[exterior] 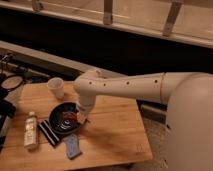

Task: Place the pepper in the ceramic bowl

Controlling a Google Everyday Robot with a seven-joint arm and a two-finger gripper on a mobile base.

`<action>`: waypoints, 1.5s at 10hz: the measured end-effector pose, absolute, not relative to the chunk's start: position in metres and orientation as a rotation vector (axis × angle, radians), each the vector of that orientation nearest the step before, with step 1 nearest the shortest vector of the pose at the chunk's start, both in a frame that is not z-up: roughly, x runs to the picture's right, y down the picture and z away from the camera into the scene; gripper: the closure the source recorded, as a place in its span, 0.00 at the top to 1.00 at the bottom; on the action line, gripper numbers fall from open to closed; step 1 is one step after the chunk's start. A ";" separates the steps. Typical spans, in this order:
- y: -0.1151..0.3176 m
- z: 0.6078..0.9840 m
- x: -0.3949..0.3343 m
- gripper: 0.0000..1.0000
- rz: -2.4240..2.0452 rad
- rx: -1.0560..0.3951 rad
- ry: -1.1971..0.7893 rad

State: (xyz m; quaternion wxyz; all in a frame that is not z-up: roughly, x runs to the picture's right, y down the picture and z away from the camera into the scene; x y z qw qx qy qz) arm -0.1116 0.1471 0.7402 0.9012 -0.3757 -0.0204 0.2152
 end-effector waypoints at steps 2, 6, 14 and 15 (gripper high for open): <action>0.142 0.745 -0.114 0.16 0.454 -0.759 -0.063; 0.133 0.763 -0.144 0.16 0.445 -0.759 -0.175; 0.133 0.767 -0.162 0.45 0.433 -0.762 -0.245; 0.132 0.767 -0.171 0.57 0.426 -0.763 -0.247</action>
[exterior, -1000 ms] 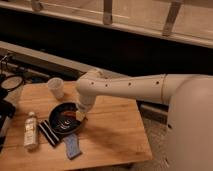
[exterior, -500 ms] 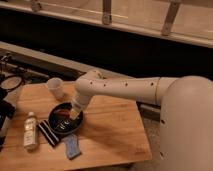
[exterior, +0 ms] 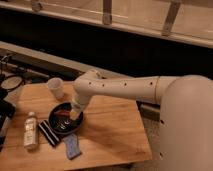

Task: Place the pepper in the ceramic bowl

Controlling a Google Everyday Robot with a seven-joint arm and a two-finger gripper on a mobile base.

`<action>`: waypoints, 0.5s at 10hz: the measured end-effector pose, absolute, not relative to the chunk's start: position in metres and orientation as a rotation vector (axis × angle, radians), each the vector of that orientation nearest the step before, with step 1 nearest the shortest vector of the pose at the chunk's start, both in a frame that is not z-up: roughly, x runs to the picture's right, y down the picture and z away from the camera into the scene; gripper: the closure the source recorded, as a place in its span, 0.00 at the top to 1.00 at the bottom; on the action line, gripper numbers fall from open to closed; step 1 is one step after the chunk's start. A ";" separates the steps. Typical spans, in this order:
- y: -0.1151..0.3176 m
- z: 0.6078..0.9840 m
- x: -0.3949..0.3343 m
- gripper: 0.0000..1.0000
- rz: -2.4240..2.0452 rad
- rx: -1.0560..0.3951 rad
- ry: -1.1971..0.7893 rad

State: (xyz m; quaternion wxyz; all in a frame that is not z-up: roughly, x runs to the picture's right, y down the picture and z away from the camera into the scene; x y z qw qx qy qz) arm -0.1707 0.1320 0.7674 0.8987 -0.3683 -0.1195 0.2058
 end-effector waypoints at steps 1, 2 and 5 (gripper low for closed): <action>0.132 0.768 -0.173 0.65 0.424 -0.763 -0.245; 0.133 0.768 -0.172 0.73 0.424 -0.764 -0.244; 0.136 0.765 -0.163 0.79 0.425 -0.762 -0.245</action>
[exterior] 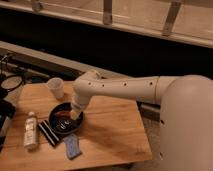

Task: Place the pepper in the ceramic bowl

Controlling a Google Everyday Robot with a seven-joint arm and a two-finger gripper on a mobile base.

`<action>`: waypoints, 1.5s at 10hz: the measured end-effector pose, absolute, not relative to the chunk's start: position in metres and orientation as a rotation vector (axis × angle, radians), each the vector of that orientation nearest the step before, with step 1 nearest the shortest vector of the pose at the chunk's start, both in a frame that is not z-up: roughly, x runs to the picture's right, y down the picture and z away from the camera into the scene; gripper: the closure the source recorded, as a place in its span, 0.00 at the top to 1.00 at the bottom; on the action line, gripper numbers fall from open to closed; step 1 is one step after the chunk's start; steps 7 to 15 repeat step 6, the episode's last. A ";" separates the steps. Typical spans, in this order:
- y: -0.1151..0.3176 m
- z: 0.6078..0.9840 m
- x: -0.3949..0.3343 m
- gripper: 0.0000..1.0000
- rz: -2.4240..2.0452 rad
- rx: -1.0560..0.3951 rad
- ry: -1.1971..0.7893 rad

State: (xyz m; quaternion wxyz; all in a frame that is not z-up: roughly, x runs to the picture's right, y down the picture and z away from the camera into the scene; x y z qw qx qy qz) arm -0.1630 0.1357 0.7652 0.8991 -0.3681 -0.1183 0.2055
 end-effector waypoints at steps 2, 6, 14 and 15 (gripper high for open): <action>0.134 0.766 -0.177 0.79 0.416 -0.763 -0.250; 0.137 0.765 -0.171 0.80 0.414 -0.762 -0.250; 0.137 0.765 -0.171 0.80 0.414 -0.762 -0.250; 0.137 0.765 -0.171 0.80 0.414 -0.762 -0.250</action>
